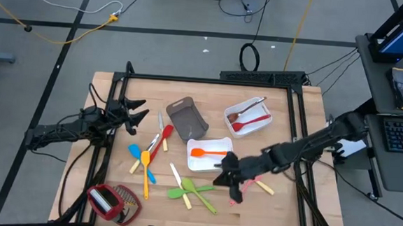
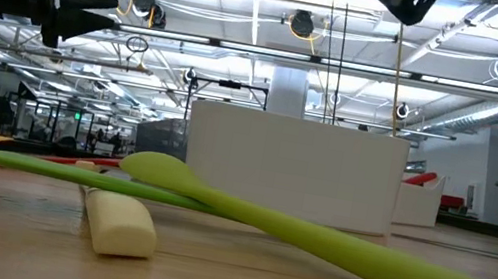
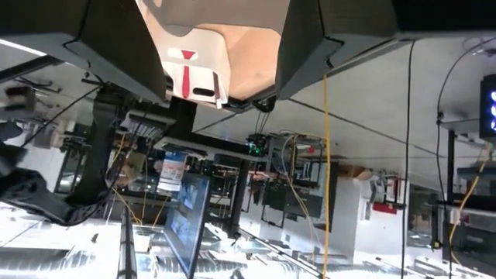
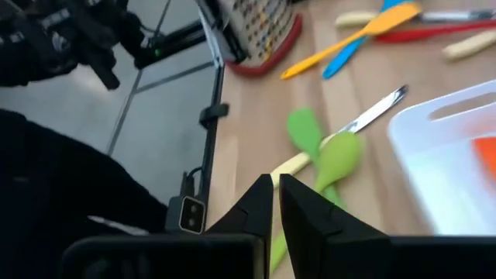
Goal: Pick & Place Kitchen Items
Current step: Put the light green serving spoon into top white bin
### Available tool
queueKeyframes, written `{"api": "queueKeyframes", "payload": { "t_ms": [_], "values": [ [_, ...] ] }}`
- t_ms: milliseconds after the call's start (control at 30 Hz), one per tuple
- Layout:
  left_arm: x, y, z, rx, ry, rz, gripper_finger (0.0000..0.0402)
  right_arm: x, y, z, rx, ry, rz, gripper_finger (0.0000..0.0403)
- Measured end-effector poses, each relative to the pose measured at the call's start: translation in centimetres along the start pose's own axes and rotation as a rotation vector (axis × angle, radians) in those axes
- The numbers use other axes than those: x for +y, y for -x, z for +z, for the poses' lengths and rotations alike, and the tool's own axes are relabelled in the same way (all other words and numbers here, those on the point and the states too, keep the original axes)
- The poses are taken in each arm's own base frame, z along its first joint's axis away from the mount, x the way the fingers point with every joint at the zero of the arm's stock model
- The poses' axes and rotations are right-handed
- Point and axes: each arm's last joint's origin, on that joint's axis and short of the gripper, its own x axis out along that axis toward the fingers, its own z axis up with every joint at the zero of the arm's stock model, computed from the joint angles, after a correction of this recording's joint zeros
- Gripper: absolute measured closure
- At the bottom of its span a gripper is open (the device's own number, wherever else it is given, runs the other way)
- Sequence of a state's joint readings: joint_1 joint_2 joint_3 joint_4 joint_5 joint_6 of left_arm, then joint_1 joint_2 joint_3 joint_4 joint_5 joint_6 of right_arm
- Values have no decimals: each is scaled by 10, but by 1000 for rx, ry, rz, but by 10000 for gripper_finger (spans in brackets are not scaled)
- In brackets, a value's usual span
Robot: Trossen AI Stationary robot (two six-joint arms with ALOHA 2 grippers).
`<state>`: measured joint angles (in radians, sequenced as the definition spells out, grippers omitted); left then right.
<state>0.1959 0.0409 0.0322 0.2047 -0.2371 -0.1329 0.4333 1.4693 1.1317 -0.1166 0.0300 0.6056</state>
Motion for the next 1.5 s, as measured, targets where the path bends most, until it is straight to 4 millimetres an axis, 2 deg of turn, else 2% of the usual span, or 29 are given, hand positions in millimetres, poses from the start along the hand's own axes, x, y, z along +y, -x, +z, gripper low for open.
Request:
{"api": "queueKeyframes", "payload": {
  "t_ms": [367,600,967,1100,1500],
  "values": [
    [0,0,0,0,0,-1,151,21,-63,-18,121,26,-11,383],
    [0,0,0,0,1,-2,151,12,-95,-41,215,-51,-81,383],
    [0,0,0,0,3,-2,151,-1,-120,-65,309,-195,-141,379],
    [0,0,0,0,6,-2,151,-4,-125,-69,326,-257,-147,356],
    [0,0,0,-1,3,-2,151,-6,-125,-67,292,-285,-180,234]
  ]
}}
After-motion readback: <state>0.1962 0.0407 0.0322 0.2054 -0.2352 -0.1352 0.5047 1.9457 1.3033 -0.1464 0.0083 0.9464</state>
